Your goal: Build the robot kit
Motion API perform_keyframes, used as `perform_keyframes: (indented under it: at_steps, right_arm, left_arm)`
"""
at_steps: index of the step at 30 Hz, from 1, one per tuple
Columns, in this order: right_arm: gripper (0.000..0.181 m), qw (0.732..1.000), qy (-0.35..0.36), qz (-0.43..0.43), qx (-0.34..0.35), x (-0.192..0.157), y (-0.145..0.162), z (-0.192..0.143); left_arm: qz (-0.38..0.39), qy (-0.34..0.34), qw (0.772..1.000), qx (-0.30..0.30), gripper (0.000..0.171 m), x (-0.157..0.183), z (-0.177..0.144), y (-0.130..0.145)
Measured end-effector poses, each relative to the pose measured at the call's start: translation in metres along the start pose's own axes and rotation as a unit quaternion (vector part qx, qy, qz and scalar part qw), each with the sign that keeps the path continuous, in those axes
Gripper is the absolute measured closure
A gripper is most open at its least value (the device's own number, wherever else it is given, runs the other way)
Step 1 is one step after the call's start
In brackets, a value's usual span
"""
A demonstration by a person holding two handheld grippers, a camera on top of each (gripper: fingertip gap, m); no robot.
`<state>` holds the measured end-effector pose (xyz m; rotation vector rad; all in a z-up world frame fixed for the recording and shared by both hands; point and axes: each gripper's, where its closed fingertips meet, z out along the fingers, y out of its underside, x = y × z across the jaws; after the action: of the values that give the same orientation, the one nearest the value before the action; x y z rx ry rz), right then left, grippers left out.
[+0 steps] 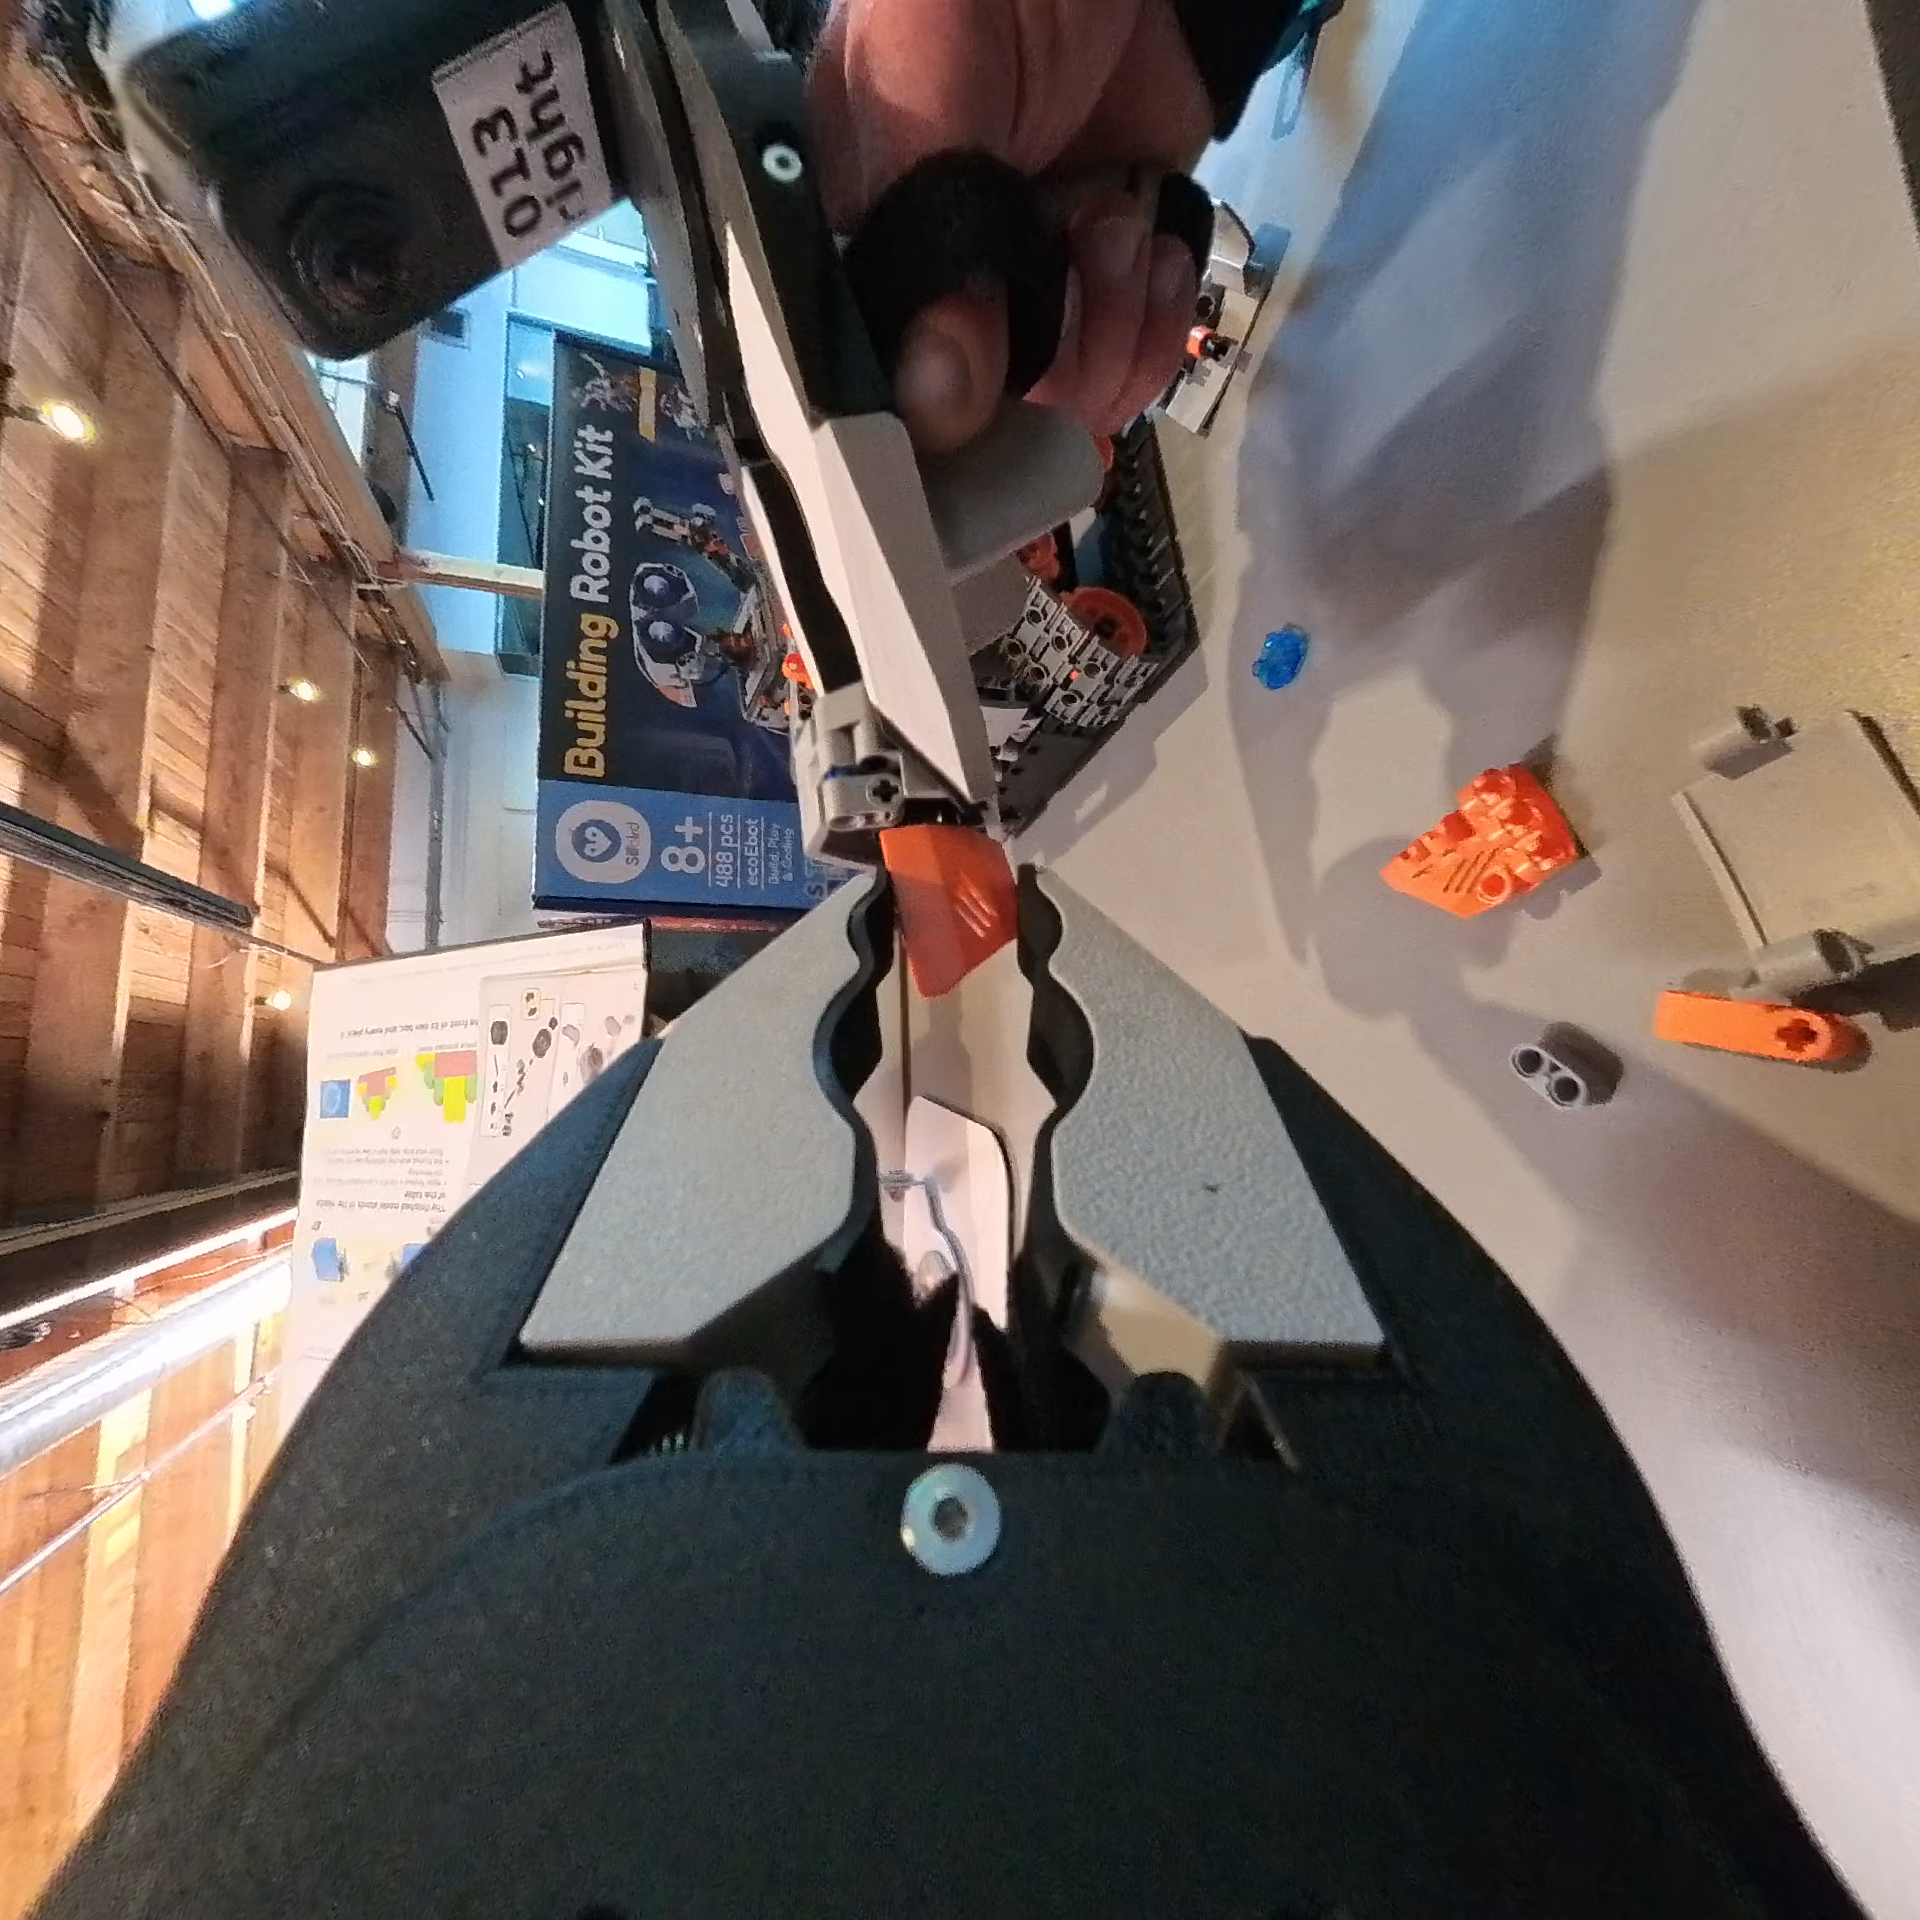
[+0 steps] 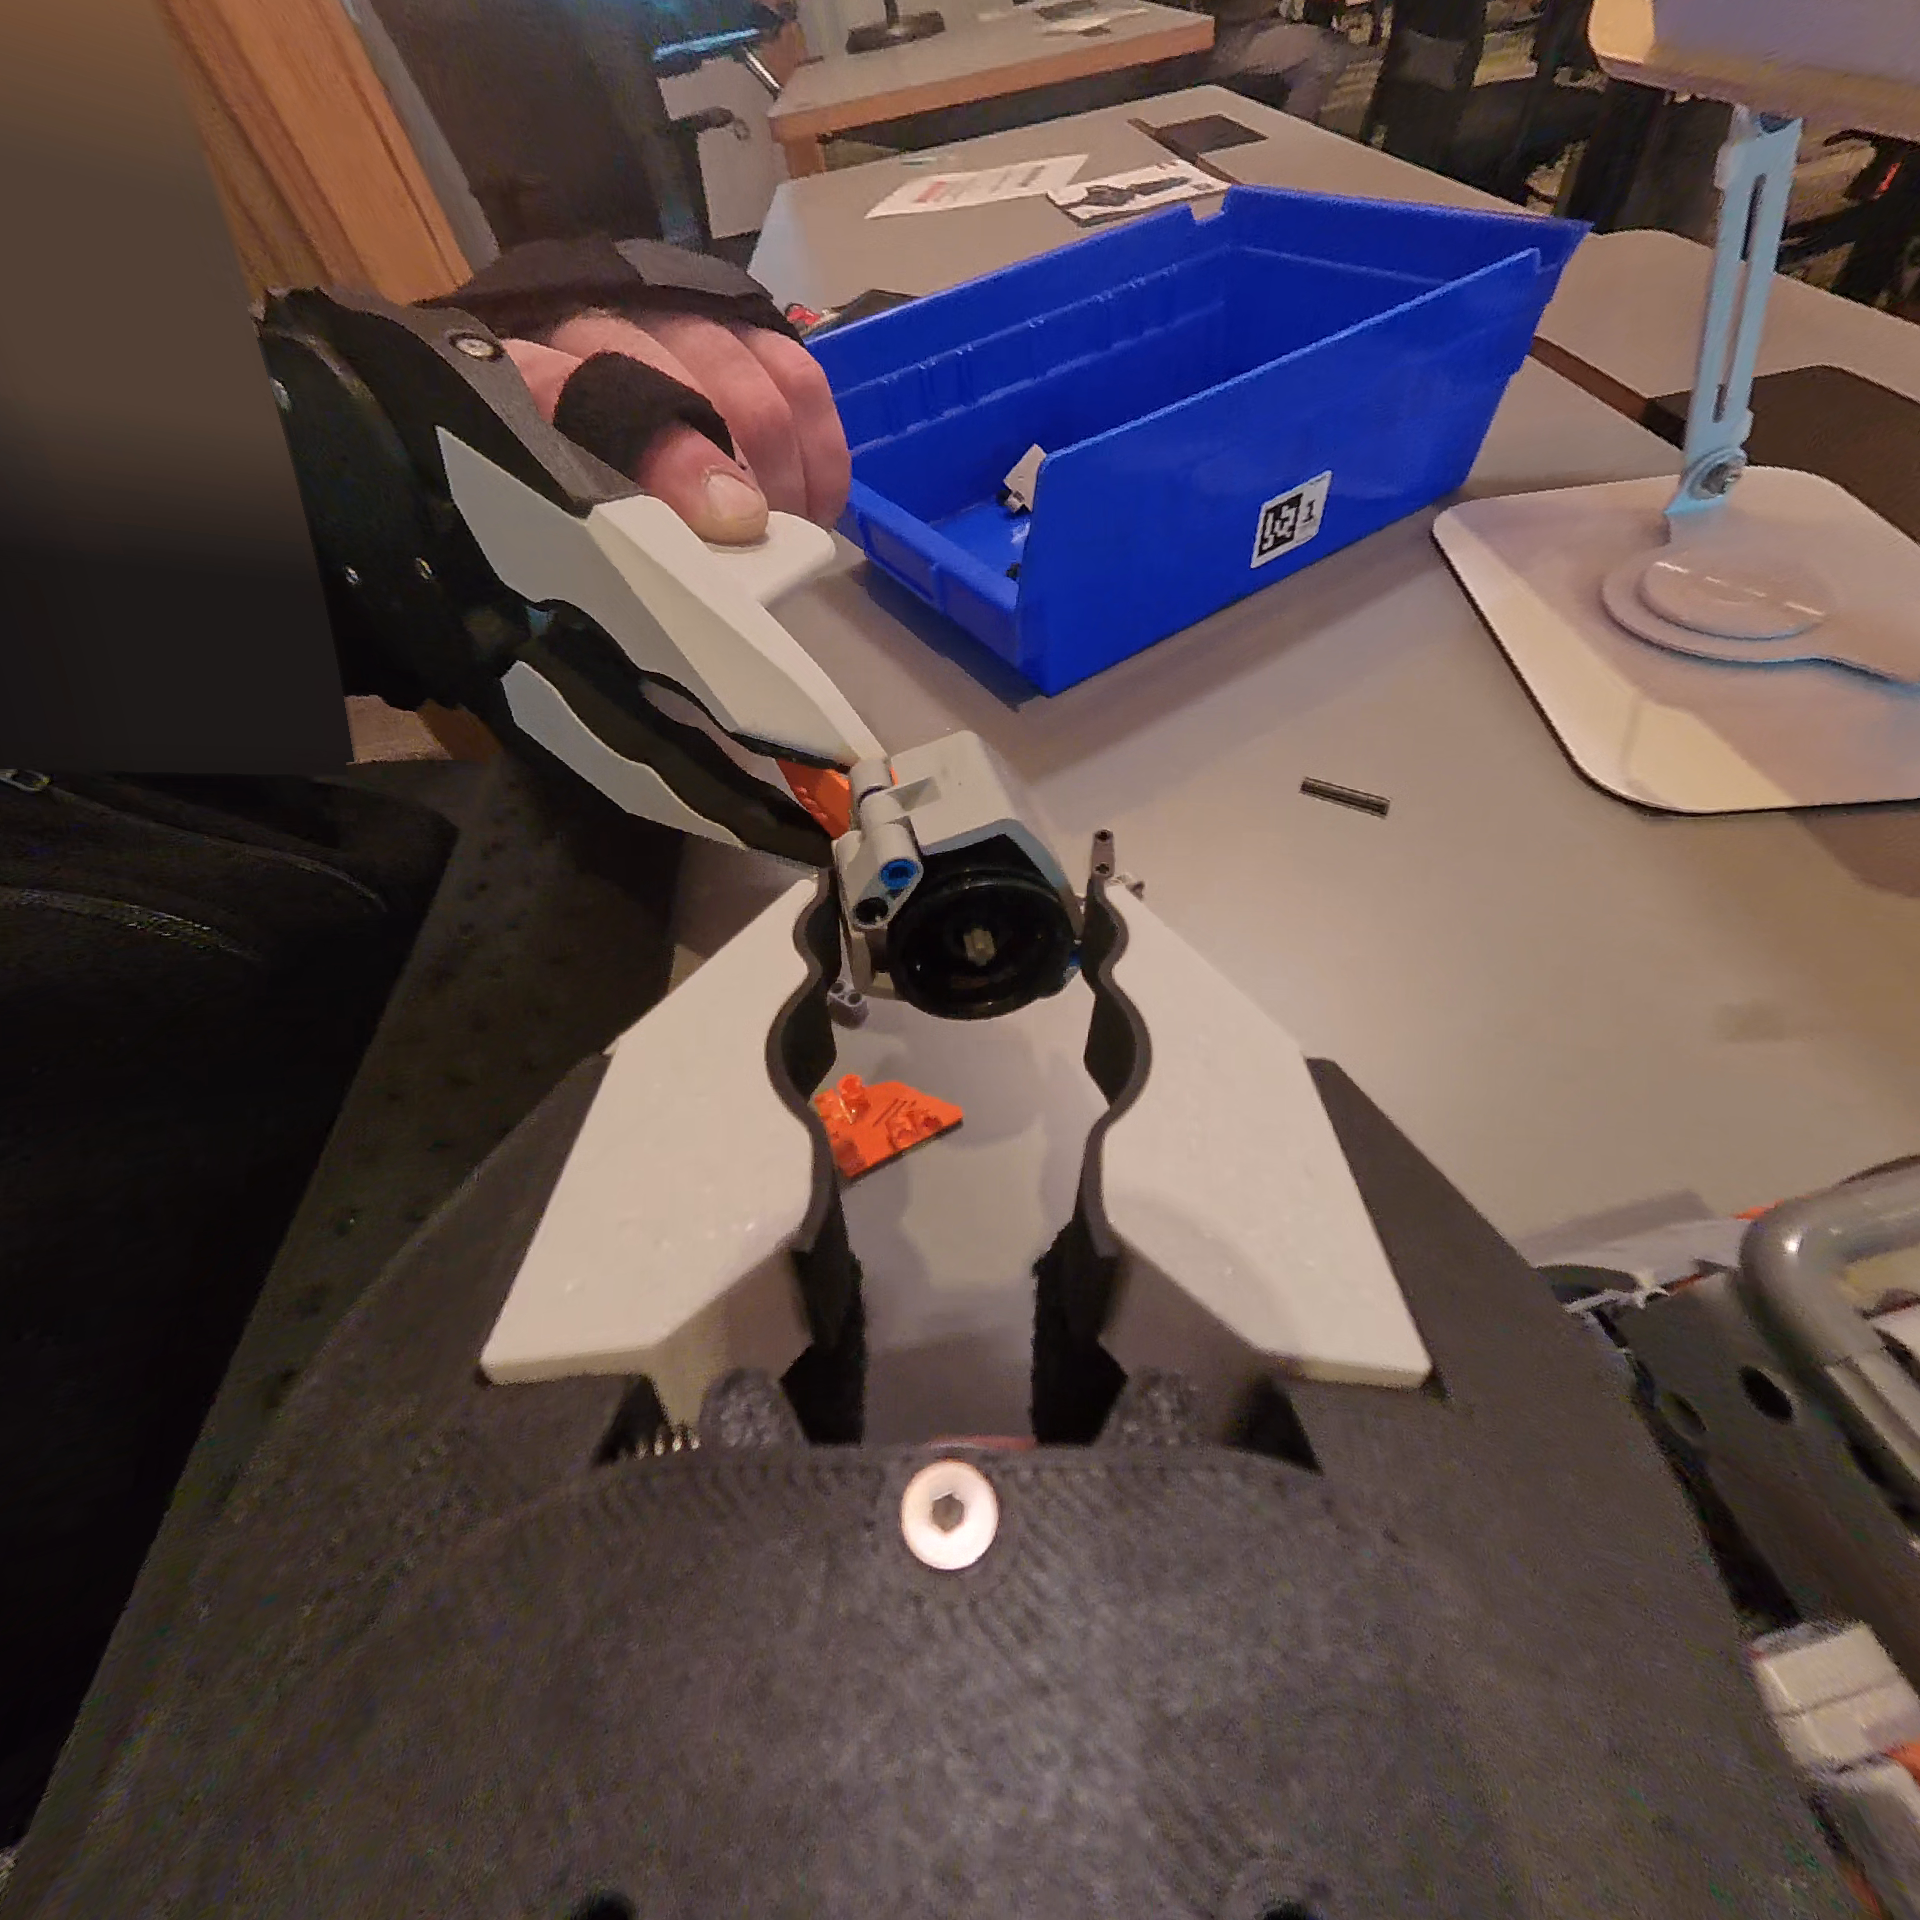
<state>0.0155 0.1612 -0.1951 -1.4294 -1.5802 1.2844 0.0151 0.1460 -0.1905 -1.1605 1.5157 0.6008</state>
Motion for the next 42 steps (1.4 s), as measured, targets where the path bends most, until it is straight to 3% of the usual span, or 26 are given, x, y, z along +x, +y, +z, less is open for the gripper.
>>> perform_keyframes:
  at_steps: [16,42]
  right_arm:
    - [0.136,0.996,-0.071,0.007,0.045,-0.018,-0.01,-0.002]
    - [0.137,0.994,-0.096,0.022,0.055,-0.022,-0.009,0.001]
  left_arm:
    - [-0.037,-0.014,0.996,0.079,0.151,-0.007,-0.015,-0.012]
    - [-0.072,-0.014,0.992,0.105,0.152,-0.006,-0.021,-0.011]
